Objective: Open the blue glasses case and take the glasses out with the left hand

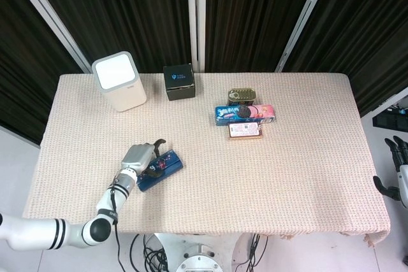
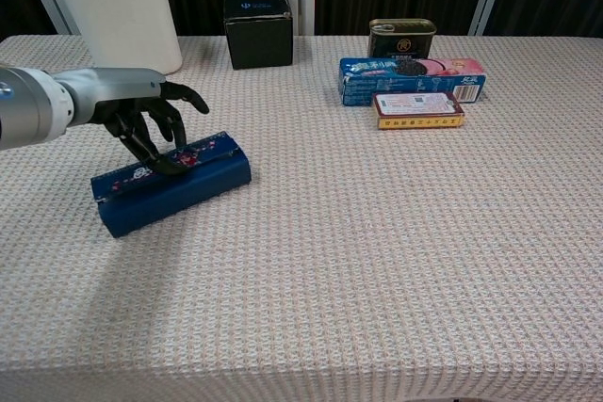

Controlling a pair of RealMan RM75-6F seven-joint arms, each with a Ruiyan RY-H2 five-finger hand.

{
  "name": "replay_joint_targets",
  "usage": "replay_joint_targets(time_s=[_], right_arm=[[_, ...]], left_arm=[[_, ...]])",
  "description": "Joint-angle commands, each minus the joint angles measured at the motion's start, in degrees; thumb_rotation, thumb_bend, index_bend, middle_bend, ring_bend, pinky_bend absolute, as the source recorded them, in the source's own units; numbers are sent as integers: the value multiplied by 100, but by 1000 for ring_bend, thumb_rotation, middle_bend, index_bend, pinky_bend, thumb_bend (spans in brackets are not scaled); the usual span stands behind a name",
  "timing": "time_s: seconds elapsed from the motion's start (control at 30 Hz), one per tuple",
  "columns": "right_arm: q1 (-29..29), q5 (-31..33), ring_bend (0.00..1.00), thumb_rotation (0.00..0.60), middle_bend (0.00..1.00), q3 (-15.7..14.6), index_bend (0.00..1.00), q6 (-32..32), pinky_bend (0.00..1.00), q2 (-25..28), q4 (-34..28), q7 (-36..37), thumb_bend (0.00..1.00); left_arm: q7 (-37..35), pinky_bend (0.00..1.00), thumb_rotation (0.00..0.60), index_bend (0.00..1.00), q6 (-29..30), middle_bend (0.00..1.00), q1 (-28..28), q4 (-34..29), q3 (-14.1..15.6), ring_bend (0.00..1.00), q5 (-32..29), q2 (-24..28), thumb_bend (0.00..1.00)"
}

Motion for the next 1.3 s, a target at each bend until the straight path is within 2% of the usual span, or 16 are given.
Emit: replay_joint_targets(time_s=[0.03,0.13,0.23,0.53,0.73,0.93,1.13,1.3], right_arm=[[1,12,0,600,0,0,0,-5,0,-1,-5,-15,274],[3,24,0,600,0,-4,0,-17,0,-2,-16,-41,274],[7,41,0,600,0,-6,0,-34,0,0,-25,-60,275],[8,54,0,600,0,-6,0,-35,0,10,-61,-90,278],[-6,63,0,600,0,3,0,-11,0,24,-51,-59,280],[-8,58,0,600,0,5,0,-4,0,24,-43,-40,279],[2,55,0,600,0,0,0,-21,0,11,-52,-68,279],[12,43,0,600,0,-5,0,-27,0,6,-74,-104,279]], left_arm=[[73,366,600,141,106,236,-22,95,71,186,50,-45,358],[181,354,600,141,264,161,-23,188,156,127,163,-107,358],[357,322,600,138,482,134,-24,304,258,95,342,-192,359],[1060,221,600,128,1523,116,102,966,564,50,1304,-680,359],[1047,195,600,128,2044,116,312,1169,639,38,2135,-781,360],[348,180,600,129,1765,121,530,718,720,37,2798,-321,358],[-1044,208,600,142,1179,213,684,480,976,75,3886,274,246],[-1390,214,600,142,850,236,736,526,1143,76,4332,485,212]])
